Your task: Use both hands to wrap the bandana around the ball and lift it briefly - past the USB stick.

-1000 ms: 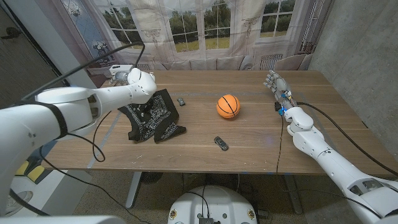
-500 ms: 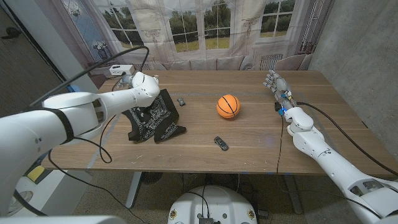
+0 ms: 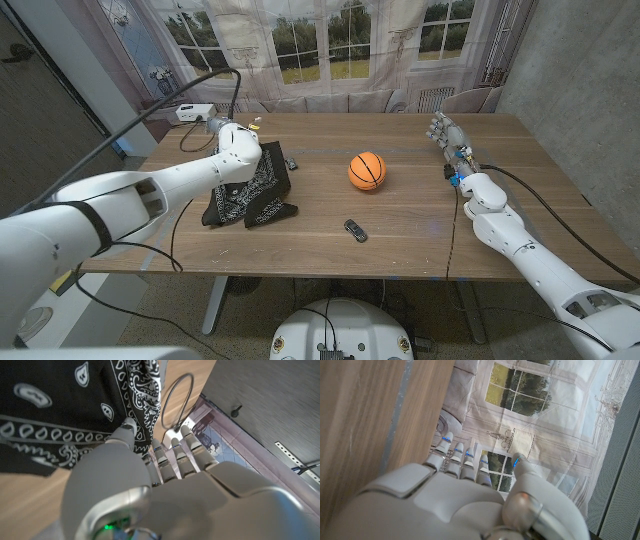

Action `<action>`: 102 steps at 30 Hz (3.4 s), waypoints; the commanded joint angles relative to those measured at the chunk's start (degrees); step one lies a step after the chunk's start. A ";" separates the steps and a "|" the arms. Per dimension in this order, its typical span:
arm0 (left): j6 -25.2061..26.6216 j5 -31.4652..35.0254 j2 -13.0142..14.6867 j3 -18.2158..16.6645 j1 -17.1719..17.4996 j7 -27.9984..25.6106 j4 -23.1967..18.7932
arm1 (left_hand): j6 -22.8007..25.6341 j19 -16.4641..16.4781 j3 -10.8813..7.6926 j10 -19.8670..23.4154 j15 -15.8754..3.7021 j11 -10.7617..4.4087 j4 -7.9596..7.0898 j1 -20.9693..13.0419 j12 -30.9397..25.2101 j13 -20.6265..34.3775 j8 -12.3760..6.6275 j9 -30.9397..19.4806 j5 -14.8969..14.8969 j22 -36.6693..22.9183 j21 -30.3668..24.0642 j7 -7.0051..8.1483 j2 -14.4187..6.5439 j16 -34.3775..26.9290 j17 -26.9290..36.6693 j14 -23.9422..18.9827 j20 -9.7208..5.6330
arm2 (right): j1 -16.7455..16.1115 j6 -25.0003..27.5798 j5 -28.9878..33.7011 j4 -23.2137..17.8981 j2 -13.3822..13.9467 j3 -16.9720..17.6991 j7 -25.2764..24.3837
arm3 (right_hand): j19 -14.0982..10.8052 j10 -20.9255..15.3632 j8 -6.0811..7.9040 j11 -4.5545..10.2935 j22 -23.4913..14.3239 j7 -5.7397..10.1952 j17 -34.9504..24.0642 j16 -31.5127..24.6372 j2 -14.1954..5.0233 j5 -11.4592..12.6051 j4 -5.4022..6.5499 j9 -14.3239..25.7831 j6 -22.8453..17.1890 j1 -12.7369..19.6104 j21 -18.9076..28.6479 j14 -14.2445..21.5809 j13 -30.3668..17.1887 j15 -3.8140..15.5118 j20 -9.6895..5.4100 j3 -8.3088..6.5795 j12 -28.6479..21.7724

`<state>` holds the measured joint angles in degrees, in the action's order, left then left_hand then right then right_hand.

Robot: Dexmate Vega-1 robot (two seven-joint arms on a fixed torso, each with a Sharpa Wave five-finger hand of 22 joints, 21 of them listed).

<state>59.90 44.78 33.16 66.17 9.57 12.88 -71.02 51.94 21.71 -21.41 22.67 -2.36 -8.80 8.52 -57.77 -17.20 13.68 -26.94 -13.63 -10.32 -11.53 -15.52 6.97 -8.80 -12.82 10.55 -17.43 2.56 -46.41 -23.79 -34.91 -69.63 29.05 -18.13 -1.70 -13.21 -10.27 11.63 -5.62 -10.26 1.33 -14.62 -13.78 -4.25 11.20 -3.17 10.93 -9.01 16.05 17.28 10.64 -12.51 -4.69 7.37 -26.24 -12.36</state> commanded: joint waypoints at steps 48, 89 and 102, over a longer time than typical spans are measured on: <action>-28.48 -31.66 1.17 -32.04 10.76 -30.99 -32.44 | -4.23 -0.48 -2.19 -0.47 -3.22 0.87 -1.97 1.66 1.25 1.15 -4.06 -7.09 -0.45 -1.10 -1.34 0.64 -1.25 0.76 1.02 -0.12 1.82 | -8.44 -0.41 4.39 -12.76 4.91 4.19 -8.19 | -0.85 -2.43 0.61 0.37 -0.35 0.00 0.53 -0.19 -2.08 0.15 -2.29 0.09 -3.52 2.07 -0.52 0.76 0.12 0.71 -0.10 -0.43 -0.51; -36.76 -33.18 -5.38 -31.26 2.37 -27.72 -24.35 | -0.58 -0.90 -0.71 0.11 -3.96 0.38 -1.95 4.22 1.68 1.85 -6.43 -6.26 -0.48 -1.31 -2.10 5.09 1.63 1.10 0.83 0.15 1.74 | -2.27 35.76 18.73 -36.69 22.41 -7.10 0.06 | 1.81 -2.66 0.72 -0.05 -0.49 -1.72 0.93 1.34 4.60 -0.80 -2.00 0.23 -8.46 -3.35 -2.86 -2.58 0.09 -0.64 1.05 5.98 0.25; -38.25 -33.96 -7.79 -29.44 -1.50 -26.85 -19.64 | 0.20 -1.11 -0.44 0.18 -3.87 0.72 -1.85 4.45 1.75 1.93 -6.37 -5.64 -0.75 -1.31 -2.17 5.33 1.89 1.17 0.81 0.25 1.89 | 2.93 37.73 23.84 -36.63 20.17 -11.67 1.76 | 2.74 -0.96 0.30 0.49 -0.50 -1.50 1.05 1.95 4.81 -0.39 -1.91 0.28 -7.91 -3.81 -3.45 -4.47 0.08 -0.96 1.20 6.63 0.82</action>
<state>23.67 12.44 27.65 35.68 11.31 -15.14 -94.88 48.53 21.05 -22.15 22.56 -2.34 -8.28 6.78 -53.38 -15.65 15.35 -32.95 -18.10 -10.68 -12.65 -17.46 9.19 -7.24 -11.98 11.18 -17.21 4.39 -47.39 11.33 -15.41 -105.95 50.61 -26.20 -1.84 -10.93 -11.66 12.05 -5.21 -10.53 -0.09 -13.57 -11.85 0.60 10.42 -4.99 11.08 -17.39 12.00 13.95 6.41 -12.27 -5.62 8.61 -19.68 -11.64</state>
